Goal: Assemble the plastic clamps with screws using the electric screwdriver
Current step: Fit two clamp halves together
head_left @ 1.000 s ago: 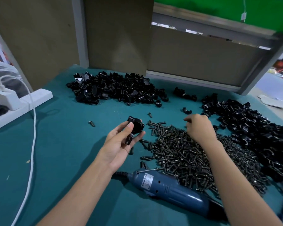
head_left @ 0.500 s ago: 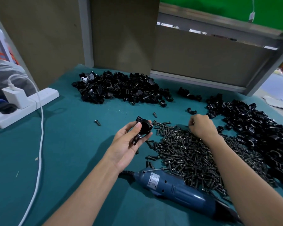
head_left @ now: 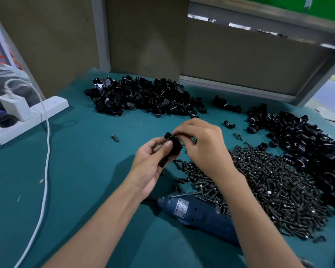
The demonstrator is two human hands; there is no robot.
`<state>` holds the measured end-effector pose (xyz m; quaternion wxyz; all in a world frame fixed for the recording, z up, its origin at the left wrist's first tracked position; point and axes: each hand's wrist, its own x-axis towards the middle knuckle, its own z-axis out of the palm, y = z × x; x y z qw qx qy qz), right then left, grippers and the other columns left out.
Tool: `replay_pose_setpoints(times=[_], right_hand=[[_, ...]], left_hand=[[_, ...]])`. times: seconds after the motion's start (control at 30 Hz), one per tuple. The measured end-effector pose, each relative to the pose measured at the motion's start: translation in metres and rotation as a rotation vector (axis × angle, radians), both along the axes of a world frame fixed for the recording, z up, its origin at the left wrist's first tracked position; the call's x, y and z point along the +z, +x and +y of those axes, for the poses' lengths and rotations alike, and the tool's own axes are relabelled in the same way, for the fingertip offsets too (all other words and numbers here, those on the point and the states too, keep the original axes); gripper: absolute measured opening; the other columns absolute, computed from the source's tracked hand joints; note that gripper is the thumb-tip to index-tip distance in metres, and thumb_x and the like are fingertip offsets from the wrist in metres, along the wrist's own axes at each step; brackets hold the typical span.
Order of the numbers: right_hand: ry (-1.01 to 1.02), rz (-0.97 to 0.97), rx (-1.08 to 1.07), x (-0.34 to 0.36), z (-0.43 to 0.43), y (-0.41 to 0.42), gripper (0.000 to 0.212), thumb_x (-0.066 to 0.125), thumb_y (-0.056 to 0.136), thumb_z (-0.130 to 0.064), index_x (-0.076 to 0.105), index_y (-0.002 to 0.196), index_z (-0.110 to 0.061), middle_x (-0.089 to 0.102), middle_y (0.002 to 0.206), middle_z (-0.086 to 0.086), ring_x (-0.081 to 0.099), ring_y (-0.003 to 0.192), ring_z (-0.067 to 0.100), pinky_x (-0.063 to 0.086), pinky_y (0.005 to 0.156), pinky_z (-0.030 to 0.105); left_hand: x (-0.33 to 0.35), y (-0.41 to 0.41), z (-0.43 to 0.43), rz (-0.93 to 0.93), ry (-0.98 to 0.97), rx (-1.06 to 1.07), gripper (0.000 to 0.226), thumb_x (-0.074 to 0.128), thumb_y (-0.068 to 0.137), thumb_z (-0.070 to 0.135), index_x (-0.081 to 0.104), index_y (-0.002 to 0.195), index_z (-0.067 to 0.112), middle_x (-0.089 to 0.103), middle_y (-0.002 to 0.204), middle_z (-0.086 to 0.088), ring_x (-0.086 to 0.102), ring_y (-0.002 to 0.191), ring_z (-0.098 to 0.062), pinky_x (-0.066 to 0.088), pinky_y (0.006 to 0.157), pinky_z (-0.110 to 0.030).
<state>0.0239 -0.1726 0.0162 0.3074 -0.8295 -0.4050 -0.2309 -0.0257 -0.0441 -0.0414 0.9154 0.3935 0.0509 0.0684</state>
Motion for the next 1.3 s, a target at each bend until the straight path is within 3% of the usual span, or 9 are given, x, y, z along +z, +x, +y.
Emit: replay_pose_setpoints(times=[0.17,0.33,0.43,0.53,0.63,0.93,1.03,1.17,1.3], right_hand=[[-0.046,-0.032,0.022,-0.005,0.002,-0.005,0.015,0.063,0.085,0.005,0.076,0.089,-0.002,0.069,0.091,0.010,0.066,0.077,0.028,0.055,0.067,0.043],[0.122,0.251,0.057,-0.001,-0.003,-0.001,0.032,0.064,0.089,0.001,0.072,0.112,-0.020,0.074,0.099,-0.007,0.067,0.096,0.001,0.052,0.089,0.018],[0.092,0.291,-0.145,0.000,-0.013,0.027,0.036,0.057,0.093,0.002,0.071,0.114,-0.023,0.068,0.118,-0.008,0.065,0.095,0.005,0.049,0.084,0.011],[-0.062,0.303,-0.452,-0.007,-0.023,0.065,0.033,0.053,0.094,0.003,0.073,0.112,-0.015,0.070,0.116,0.006,0.068,0.091,0.022,0.056,0.079,0.027],[-0.337,0.382,-0.518,-0.024,-0.025,0.090,0.030,0.054,0.092,0.002,0.071,0.115,-0.009,0.070,0.114,0.015,0.067,0.095,0.030,0.057,0.085,0.042],[-0.504,0.346,-0.548,-0.039,-0.023,0.098,0.015,0.058,0.093,-0.003,0.071,0.100,-0.003,0.069,0.097,0.017,0.064,0.086,0.033,0.057,0.074,0.043],[-0.287,0.359,-0.473,-0.030,-0.019,0.088,0.010,0.056,0.096,-0.008,0.064,0.102,-0.007,0.068,0.091,0.012,0.065,0.079,0.028,0.057,0.071,0.040],[-0.074,0.239,-0.170,-0.015,-0.012,0.045,0.009,0.064,0.092,-0.007,0.070,0.091,-0.013,0.067,0.082,-0.006,0.061,0.076,0.009,0.047,0.072,0.011],[-0.127,0.151,-0.053,-0.010,-0.010,0.013,0.012,0.064,0.089,0.001,0.072,0.092,-0.008,0.071,0.085,0.005,0.064,0.080,0.019,0.052,0.079,0.029]], left_hand=[[-0.002,0.000,-0.001,0.009,0.106,0.020,0.033,0.066,0.076,0.018,0.063,0.106,0.002,0.074,0.087,-0.006,0.070,0.088,-0.016,0.059,0.085,-0.029],[-0.002,0.000,0.001,-0.011,0.036,0.036,0.030,0.066,0.076,0.016,0.060,0.102,0.003,0.075,0.092,-0.007,0.071,0.090,-0.019,0.059,0.085,-0.030],[-0.001,0.000,0.003,-0.033,-0.081,0.012,0.026,0.064,0.078,0.015,0.058,0.100,0.002,0.075,0.101,-0.014,0.071,0.099,-0.022,0.059,0.081,-0.029],[-0.001,0.000,0.006,-0.013,-0.158,0.010,0.024,0.063,0.080,0.012,0.058,0.101,0.000,0.072,0.109,-0.019,0.068,0.108,-0.026,0.059,0.085,-0.034],[-0.001,0.001,0.008,0.009,-0.188,0.020,0.023,0.063,0.080,0.012,0.058,0.099,0.000,0.072,0.109,-0.020,0.070,0.106,-0.025,0.059,0.087,-0.036],[-0.003,0.002,0.007,0.031,-0.183,-0.005,0.025,0.064,0.081,0.011,0.057,0.101,-0.001,0.071,0.111,-0.021,0.070,0.106,-0.026,0.059,0.086,-0.037],[-0.005,0.002,0.008,0.050,-0.183,0.007,0.030,0.065,0.080,0.013,0.058,0.104,-0.002,0.071,0.112,-0.021,0.070,0.106,-0.027,0.060,0.082,-0.034],[-0.003,0.004,0.005,0.075,-0.201,0.045,0.032,0.067,0.076,0.015,0.058,0.103,-0.002,0.071,0.110,-0.021,0.071,0.100,-0.025,0.060,0.079,-0.032],[-0.001,0.002,0.004,0.073,-0.181,0.055,0.038,0.066,0.076,0.015,0.057,0.108,-0.003,0.066,0.117,-0.023,0.069,0.099,-0.025,0.060,0.082,-0.031]])
